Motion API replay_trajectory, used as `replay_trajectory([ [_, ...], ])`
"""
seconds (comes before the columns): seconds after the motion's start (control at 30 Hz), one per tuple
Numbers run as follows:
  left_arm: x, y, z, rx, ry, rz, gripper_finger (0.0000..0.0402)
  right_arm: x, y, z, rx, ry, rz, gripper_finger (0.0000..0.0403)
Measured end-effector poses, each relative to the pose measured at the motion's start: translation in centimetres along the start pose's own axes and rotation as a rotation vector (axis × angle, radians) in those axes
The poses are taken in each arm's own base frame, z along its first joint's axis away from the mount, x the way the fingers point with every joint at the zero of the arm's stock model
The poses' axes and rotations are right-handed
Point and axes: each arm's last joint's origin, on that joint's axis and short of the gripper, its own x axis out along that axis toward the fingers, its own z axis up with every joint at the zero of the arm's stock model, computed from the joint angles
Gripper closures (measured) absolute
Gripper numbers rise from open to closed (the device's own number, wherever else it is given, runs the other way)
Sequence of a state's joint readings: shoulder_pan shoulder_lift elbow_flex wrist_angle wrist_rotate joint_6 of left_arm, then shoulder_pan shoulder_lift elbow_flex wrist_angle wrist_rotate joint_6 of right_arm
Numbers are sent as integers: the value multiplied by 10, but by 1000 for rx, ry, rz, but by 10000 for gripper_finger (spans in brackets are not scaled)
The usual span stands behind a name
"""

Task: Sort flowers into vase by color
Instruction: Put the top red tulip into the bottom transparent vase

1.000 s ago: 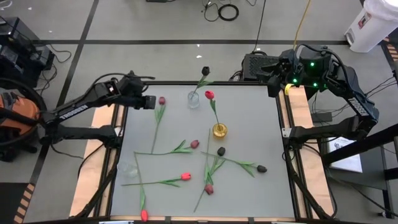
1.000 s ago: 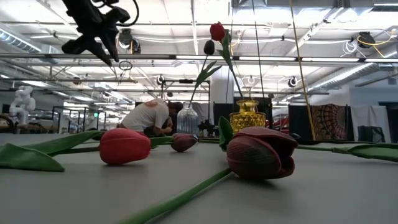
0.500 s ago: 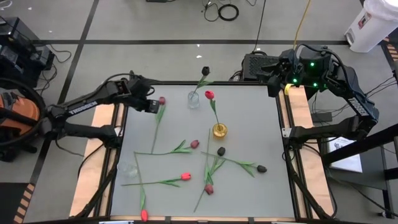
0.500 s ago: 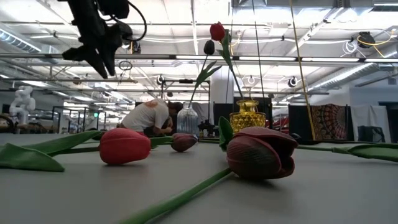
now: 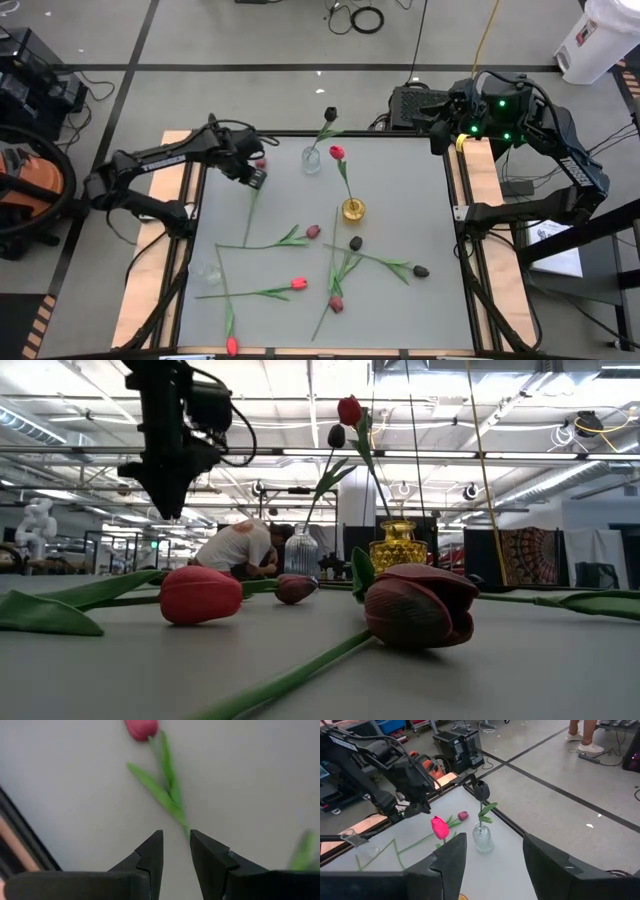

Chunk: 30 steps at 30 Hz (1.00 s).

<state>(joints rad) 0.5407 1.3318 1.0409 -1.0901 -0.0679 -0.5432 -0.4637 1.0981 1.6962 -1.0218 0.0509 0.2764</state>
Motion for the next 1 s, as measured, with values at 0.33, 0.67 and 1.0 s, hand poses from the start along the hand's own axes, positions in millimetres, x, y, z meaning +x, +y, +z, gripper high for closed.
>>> replay_trajectory([
  [0.33,28,-10,15,-49,18,47,299,0,0,0,0,3,0,216],
  [0.67,36,-16,25,-62,-47,18,299,0,0,0,3,3,0,215],
  [1.0,44,-13,23,-121,-40,-5,299,0,0,-1,3,14,-4,215],
])
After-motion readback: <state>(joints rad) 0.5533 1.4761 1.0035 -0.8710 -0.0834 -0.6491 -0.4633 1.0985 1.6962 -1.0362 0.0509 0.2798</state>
